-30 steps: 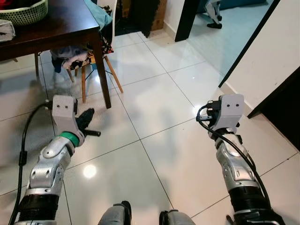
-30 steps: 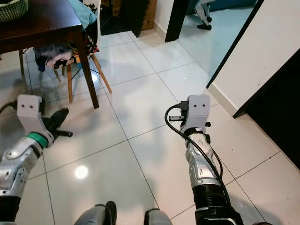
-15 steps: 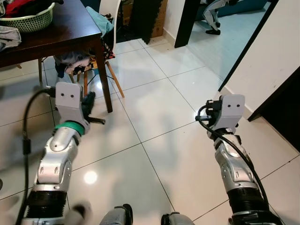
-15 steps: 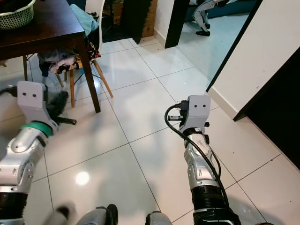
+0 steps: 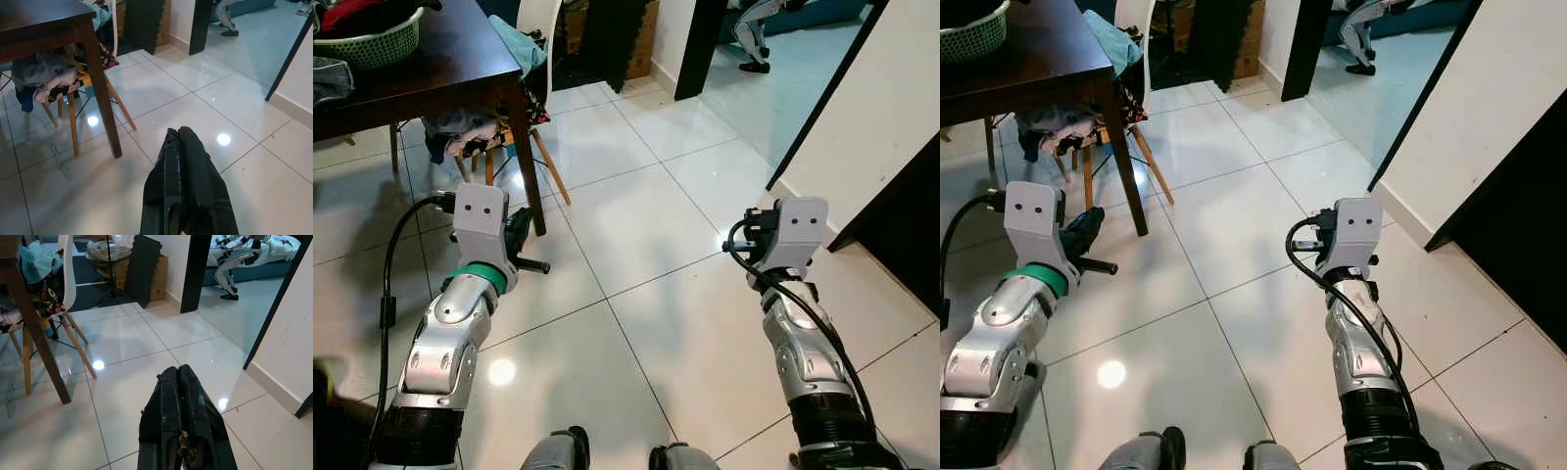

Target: Hang hanger

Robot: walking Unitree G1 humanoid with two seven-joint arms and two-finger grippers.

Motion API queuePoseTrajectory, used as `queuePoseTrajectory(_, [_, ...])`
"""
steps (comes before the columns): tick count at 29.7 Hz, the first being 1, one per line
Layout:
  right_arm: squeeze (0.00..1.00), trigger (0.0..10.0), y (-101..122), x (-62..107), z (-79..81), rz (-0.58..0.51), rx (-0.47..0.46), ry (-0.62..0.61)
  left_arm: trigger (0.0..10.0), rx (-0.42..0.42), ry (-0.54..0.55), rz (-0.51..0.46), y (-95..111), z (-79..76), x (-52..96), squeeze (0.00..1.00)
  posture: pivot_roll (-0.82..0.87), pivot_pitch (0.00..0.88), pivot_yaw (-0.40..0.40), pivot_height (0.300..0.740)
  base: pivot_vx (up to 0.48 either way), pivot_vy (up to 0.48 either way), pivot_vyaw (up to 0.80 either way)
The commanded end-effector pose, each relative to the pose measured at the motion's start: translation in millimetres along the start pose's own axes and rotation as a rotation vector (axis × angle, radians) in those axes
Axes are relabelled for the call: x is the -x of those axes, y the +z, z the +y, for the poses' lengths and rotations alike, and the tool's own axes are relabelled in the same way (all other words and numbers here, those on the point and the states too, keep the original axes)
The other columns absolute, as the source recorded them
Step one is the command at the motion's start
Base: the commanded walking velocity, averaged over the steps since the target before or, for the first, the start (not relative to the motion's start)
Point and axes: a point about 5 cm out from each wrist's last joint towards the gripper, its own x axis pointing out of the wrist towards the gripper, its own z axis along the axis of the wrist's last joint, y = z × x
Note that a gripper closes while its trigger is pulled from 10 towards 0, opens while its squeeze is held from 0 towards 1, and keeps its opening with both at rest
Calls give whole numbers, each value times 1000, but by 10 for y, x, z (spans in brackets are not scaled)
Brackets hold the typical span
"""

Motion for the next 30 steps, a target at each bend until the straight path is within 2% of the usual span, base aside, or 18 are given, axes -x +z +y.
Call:
queuePoseTrajectory(1, [0, 10000, -18, 32, -37, 4, -3, -12, 10000, -17, -2, -11, 10, -4, 4, 0, -3, 40, 28, 740, 0, 0, 0])
queuePoseTrajectory(2, [0, 10000, -13, 44, -17, -6, 32, -15, 10000, 153, 72, 15, -29, 13, -26, 0, -13, 42, 37, 740, 0, 0, 0])
queuePoseTrajectory(4, [0, 10000, -13, 44, -17, -6, 32, -15, 10000, 153, 72, 15, -29, 13, -26, 0, -13, 42, 37, 740, 0, 0, 0])
queuePoseTrajectory(6, [0, 10000, -19, 58, -11, -7, 44, -22, 10000, 208, 68, 53, -68, -30, -20, 0, -13, 43, 38, 740, 0, 0, 0])
queuePoseTrajectory(7, [0, 10000, -26, 66, -12, -6, 48, -24, 10000, 210, 41, 64, -81, -62, -1, 0, -13, 42, 40, 740, 0, 0, 0])
queuePoseTrajectory(8, [0, 10000, -33, 74, -12, -3, 55, -26, 10000, 206, 24, 87, -101, -83, 21, 0, -14, 42, 40, 740, 0, 0, 0])
queuePoseTrajectory(9, [0, 10000, -44, 82, -12, 1, 60, -27, 10000, 153, 31, 121, -147, -79, 43, 0, -13, 41, 39, 740, 0, 0, 0])
queuePoseTrajectory(10, [0, 10000, -44, 82, -12, 1, 60, -27, 10000, 153, 31, 121, -147, -79, 43, 0, -13, 41, 39, 740, 0, 0, 0])
queuePoseTrajectory(11, [0, 10000, -54, 89, -10, 5, 62, -25, 10000, 78, 17, 139, -187, -77, 56, 0, -15, 40, 38, 740, 0, 0, 0])
queuePoseTrajectory(12, [0, 10000, -66, 96, -11, 8, 67, -19, 10000, -48, 16, 158, -249, -63, 59, 0, -13, 40, 36, 740, 0, 0, 0])
queuePoseTrajectory(13, [0, 10000, -66, 96, -11, 8, 67, -19, 10000, -48, 16, 158, -249, -63, 59, 0, -13, 40, 36, 740, 0, 0, 0])
queuePoseTrajectory(14, [0, 10000, -95, 108, -22, 19, 66, -17, 10000, -116, 21, 167, -315, -32, 63, 0, -16, 39, 35, 740, 0, 0, 0])
queuePoseTrajectory(16, [0, 10000, -125, 120, -34, 31, 64, -12, 10000, -126, 17, 191, -377, -7, 70, 0, -18, 39, 34, 740, 0, 0, 0])
queuePoseTrajectory(18, [0, 10000, -234, 165, -97, 69, 121, -4, 10000, -123, 82, 254, -539, 106, 100, 0, -18, 37, 31, 740, 0, 0, 0])
queuePoseTrajectory(20, [0, 10000, -268, 180, -118, 82, 132, -1, 10000, -117, 99, 280, -591, 137, 114, 0, -18, 37, 31, 740, 0, 0, 0])
queuePoseTrajectory(22, [0, 10000, -396, 225, -243, 135, 149, -35, 10000, -127, 121, 304, -736, 197, 163, 0, -29, 14, 24, 740, 0, 0, 0])
queuePoseTrajectory(28, [0, 10000, -477, 264, -316, 167, 157, -52, 10000, -86, 122, 293, -779, 159, 171, 0, -33, 0, 17, 740, 0, 0, 0])
queuePoseTrajectory(30, [0, 10000, -466, 222, -280, 158, 146, -57, 10000, -108, 109, 249, -676, 107, 72, 0, -31, 0, 29, 740, 0, 0, 0])
